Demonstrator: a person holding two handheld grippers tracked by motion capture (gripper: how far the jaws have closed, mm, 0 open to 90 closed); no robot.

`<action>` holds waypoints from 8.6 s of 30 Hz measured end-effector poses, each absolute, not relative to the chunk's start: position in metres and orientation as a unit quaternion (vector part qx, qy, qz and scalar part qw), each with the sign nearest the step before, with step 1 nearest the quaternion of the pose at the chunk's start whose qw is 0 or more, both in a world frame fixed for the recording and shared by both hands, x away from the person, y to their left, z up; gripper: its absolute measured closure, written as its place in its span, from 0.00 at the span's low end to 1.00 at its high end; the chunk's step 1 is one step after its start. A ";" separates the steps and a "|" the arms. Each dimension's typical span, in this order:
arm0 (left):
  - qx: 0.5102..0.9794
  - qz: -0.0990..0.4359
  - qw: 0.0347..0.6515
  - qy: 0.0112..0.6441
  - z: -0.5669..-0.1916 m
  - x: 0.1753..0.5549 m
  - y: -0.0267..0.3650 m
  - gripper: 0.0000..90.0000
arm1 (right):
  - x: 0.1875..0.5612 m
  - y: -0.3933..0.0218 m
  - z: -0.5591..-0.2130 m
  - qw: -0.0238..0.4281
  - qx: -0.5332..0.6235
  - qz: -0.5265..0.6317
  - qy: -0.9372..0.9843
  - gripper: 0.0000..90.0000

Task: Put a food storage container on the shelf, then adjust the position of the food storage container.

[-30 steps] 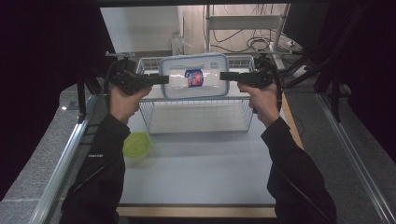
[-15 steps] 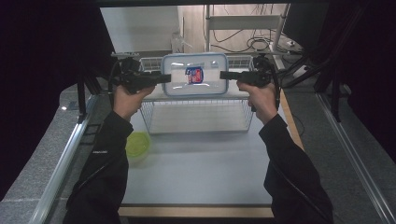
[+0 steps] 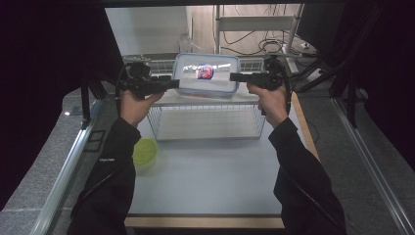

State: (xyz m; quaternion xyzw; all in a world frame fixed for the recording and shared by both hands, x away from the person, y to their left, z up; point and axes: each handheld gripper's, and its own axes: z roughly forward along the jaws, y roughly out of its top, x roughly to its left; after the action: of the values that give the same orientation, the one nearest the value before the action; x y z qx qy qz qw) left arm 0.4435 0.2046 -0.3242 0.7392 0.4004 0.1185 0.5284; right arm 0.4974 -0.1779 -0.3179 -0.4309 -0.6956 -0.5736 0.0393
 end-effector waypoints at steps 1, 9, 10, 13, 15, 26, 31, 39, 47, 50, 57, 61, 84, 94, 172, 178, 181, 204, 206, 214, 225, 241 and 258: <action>0.739 0.119 0.528 0.400 -0.324 0.443 0.205 0.54 | 0.498 -0.177 -0.317 0.035 -0.431 -0.573 -0.696 0.49; 0.739 0.152 0.529 0.388 -0.329 0.435 0.203 0.49 | 0.488 -0.175 -0.306 -0.070 -0.416 -0.546 -0.724 0.50; 0.738 0.153 0.531 0.387 -0.330 0.433 0.204 0.50 | 0.485 -0.176 -0.306 -0.076 -0.410 -0.546 -0.727 0.52; 0.741 0.160 0.529 0.381 -0.331 0.426 0.205 0.59 | 0.472 -0.178 -0.304 -0.103 -0.395 -0.538 -0.737 0.64; 0.744 0.162 0.526 0.378 -0.332 0.424 0.206 0.66 | 0.462 -0.179 -0.304 -0.123 -0.386 -0.532 -0.743 0.77; 0.749 0.162 0.509 0.392 -0.342 0.430 0.187 0.87 | 0.460 -0.162 -0.322 -0.132 -0.360 -0.492 -0.781 0.99; 0.747 0.161 0.508 0.397 -0.343 0.437 0.182 0.89 | 0.466 -0.160 -0.322 -0.138 -0.369 -0.493 -0.776 0.99; 0.756 0.156 0.500 0.393 -0.345 0.439 0.177 0.90 | 0.474 -0.160 -0.325 -0.145 -0.394 -0.492 -0.762 0.99; 0.750 0.157 0.519 0.379 -0.343 0.423 0.185 0.80 | 0.464 -0.161 -0.328 -0.142 -0.378 -0.502 -0.765 0.92; 0.750 0.159 0.523 0.373 -0.343 0.416 0.186 0.75 | 0.459 -0.161 -0.328 -0.143 -0.370 -0.504 -0.767 0.89; 0.761 0.173 0.516 0.353 -0.352 0.389 0.184 0.58 | 0.441 -0.164 -0.332 -0.139 -0.352 -0.515 -0.769 0.73; 0.762 0.168 0.523 0.345 -0.359 0.377 0.182 0.51 | 0.432 -0.165 -0.335 -0.144 -0.342 -0.517 -0.772 0.64; 0.778 0.183 0.512 0.315 -0.397 0.316 0.166 0.22 | 0.382 -0.161 -0.364 -0.156 -0.288 -0.502 -0.801 0.28; 0.782 0.177 0.502 0.325 -0.420 0.298 0.164 0.12 | 0.369 -0.167 -0.384 -0.153 -0.279 -0.498 -0.807 0.16; 0.782 0.190 0.428 0.410 -0.486 0.270 0.219 0.80 | 0.299 -0.203 -0.504 -0.126 -0.297 -0.414 -0.851 0.03; 0.765 0.198 0.431 0.435 -0.482 0.287 0.243 1.00 | 0.299 -0.203 -0.504 -0.130 -0.299 -0.410 -0.852 0.03; 0.753 0.208 0.431 0.451 -0.480 0.293 0.258 1.00 | 0.300 -0.203 -0.504 -0.129 -0.299 -0.411 -0.851 0.03; 0.699 0.205 0.391 0.562 -0.517 0.320 0.328 1.00 | 0.300 -0.200 -0.507 -0.122 -0.292 -0.407 -0.857 0.04; 0.702 0.203 0.389 0.561 -0.519 0.321 0.324 1.00 | 0.300 -0.200 -0.507 -0.123 -0.291 -0.406 -0.857 0.04; 0.704 0.196 0.394 0.558 -0.518 0.320 0.316 1.00 | 0.300 -0.199 -0.507 -0.122 -0.290 -0.403 -0.859 0.04; 0.731 0.178 0.399 0.525 -0.514 0.319 0.275 1.00 | 0.300 -0.199 -0.508 -0.122 -0.290 -0.399 -0.861 0.04; 0.766 0.150 0.402 0.479 -0.510 0.314 0.228 1.00 | 0.300 -0.200 -0.509 -0.121 -0.291 -0.397 -0.862 0.04; 0.778 0.122 0.403 0.466 -0.510 0.295 0.212 1.00 | 0.301 -0.201 -0.509 -0.121 -0.295 -0.394 -0.862 0.04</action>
State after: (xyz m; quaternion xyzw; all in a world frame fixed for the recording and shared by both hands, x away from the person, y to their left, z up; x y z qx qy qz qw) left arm 0.2955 0.2119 -0.5095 0.7781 0.4660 0.1216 0.4032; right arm 0.3007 -0.2008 -0.5088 -0.2946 -0.8622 -0.3940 -0.1208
